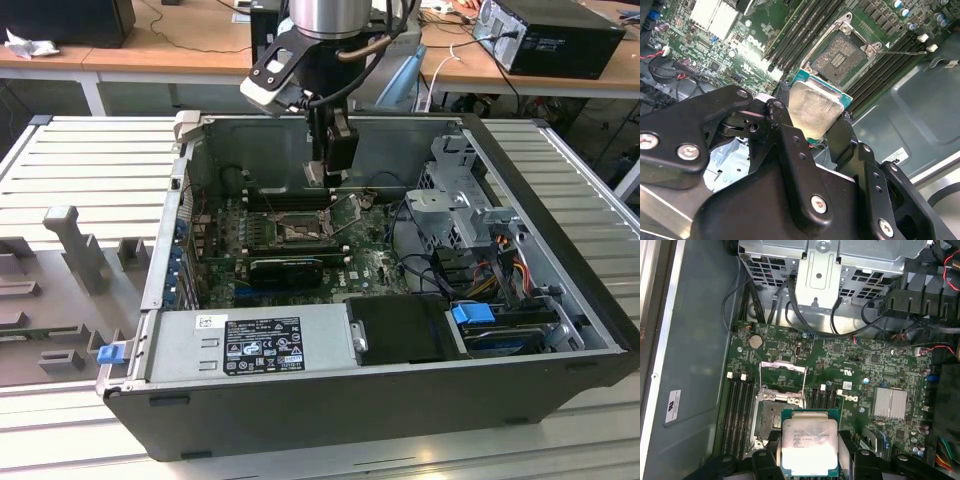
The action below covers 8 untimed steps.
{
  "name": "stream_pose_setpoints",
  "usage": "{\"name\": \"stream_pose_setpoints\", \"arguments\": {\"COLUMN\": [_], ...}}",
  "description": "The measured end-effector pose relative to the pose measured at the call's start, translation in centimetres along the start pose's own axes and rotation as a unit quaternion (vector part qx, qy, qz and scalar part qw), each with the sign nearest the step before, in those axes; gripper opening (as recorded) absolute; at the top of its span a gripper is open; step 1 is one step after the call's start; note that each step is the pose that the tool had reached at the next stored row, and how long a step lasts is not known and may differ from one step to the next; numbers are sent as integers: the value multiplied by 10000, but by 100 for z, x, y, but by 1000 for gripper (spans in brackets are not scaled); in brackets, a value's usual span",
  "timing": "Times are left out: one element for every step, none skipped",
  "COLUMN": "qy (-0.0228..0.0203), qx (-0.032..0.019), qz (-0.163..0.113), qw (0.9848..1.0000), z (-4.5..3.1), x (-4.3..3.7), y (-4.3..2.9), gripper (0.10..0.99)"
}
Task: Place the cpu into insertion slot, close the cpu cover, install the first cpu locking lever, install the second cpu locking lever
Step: 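Place the cpu into insertion slot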
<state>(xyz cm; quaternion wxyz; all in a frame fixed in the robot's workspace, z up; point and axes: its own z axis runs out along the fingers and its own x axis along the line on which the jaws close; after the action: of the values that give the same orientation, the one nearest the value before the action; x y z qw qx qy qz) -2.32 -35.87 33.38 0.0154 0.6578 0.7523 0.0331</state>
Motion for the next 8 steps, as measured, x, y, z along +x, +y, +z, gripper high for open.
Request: {"name": "stream_pose_setpoints", "arguments": {"qy": [0, 0, 1, 1, 1, 2, 5, 1], "qx": [1, 5, 7, 8, 15, 27, 67, 96], "qz": [1, 1, 1, 1, 1, 1, 32, 168], "qw": [10000, 10000, 10000, 10000, 10000, 10000, 10000, 9998], "z": [13, 27, 43, 56, 89, 128, 158, 180], "x": [0, -1, -1, -1, -1, 2, 4, 4], "y": [-1, -3, -4, -5, -7, -9, -11, -14], "gripper": [537, 537, 537, 537, 537, 537, 537, 537]}}
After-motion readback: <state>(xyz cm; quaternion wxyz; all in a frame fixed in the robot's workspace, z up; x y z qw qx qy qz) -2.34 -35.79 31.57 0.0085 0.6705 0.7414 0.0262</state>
